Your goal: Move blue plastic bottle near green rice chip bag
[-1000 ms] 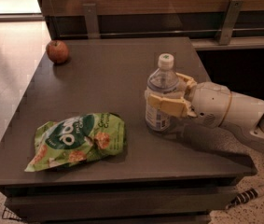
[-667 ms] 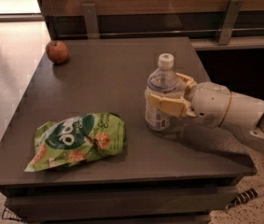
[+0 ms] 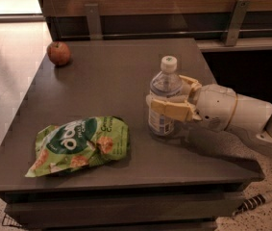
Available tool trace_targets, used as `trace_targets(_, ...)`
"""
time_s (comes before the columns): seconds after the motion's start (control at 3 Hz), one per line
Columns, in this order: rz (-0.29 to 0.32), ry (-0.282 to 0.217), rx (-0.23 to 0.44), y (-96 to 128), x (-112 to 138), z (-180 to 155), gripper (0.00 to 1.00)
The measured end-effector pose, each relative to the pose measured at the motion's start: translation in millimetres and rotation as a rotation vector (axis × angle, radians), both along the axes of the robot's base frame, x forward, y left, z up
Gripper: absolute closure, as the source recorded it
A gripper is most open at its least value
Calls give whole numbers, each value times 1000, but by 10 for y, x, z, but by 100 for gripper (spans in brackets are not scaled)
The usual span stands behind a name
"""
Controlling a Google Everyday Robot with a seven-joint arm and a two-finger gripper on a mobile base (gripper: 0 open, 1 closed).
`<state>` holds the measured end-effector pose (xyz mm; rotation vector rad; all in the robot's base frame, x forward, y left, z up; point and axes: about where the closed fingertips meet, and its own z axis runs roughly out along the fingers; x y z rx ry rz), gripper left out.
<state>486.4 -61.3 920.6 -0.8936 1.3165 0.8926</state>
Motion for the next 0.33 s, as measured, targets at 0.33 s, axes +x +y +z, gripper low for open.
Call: trace_targets(0.33, 3, -1, -1, 19, -4, 6, 6)
